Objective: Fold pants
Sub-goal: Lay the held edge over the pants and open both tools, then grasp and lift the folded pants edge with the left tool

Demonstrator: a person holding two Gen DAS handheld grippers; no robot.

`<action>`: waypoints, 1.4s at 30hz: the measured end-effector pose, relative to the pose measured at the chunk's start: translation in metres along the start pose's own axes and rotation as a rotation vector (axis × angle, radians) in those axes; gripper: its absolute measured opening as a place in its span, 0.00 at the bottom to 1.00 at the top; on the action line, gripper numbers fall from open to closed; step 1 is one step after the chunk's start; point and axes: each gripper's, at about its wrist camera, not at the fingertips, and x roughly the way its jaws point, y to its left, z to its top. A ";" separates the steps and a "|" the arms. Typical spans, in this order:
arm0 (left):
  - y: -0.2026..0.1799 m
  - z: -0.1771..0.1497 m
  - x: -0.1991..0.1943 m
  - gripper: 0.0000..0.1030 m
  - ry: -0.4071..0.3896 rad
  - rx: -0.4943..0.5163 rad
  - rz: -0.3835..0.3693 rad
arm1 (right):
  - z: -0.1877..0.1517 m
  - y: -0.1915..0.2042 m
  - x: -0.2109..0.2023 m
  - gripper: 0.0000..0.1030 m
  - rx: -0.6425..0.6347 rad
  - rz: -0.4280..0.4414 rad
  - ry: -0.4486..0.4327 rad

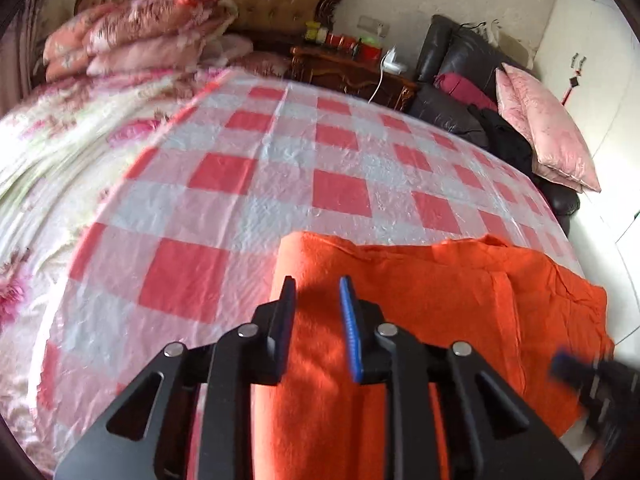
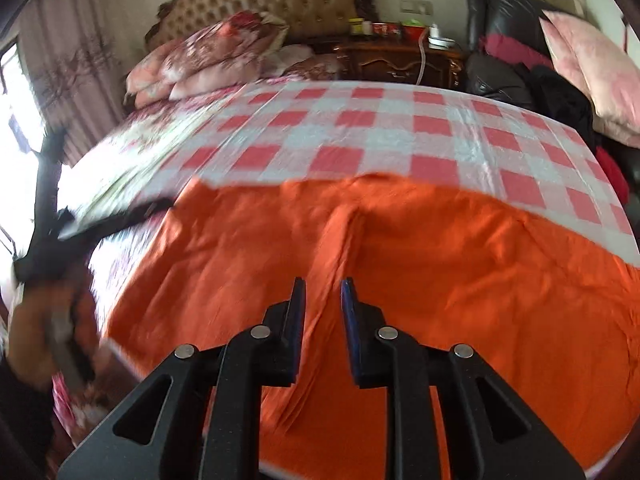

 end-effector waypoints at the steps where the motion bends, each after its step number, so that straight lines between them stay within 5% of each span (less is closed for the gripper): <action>1: 0.003 0.002 0.008 0.21 0.024 -0.016 0.009 | -0.005 0.005 0.003 0.20 -0.020 -0.005 0.010; 3: 0.009 0.006 0.020 0.21 0.066 -0.039 0.029 | -0.017 0.012 0.014 0.20 -0.047 -0.007 0.054; 7: 0.022 0.005 0.003 0.21 0.008 -0.073 0.047 | -0.028 0.016 0.018 0.20 -0.093 -0.029 0.053; 11: 0.047 -0.023 -0.047 0.48 -0.110 -0.167 0.036 | -0.032 0.017 0.018 0.24 -0.103 -0.025 0.042; 17: 0.080 -0.090 -0.088 0.46 -0.063 -0.343 -0.163 | -0.039 0.015 0.018 0.54 -0.076 -0.055 0.025; 22: 0.076 -0.112 -0.083 0.44 -0.013 -0.341 -0.250 | -0.039 0.003 0.009 0.69 -0.050 -0.097 0.015; 29: 0.062 -0.123 -0.075 0.41 0.034 -0.308 -0.289 | -0.053 -0.026 0.006 0.75 -0.020 -0.162 0.017; 37: 0.093 -0.143 -0.064 0.40 0.089 -0.595 -0.550 | -0.055 -0.031 0.006 0.78 -0.013 -0.152 0.008; 42: 0.092 -0.144 -0.062 0.40 0.107 -0.626 -0.563 | -0.055 -0.031 0.006 0.79 -0.012 -0.151 0.007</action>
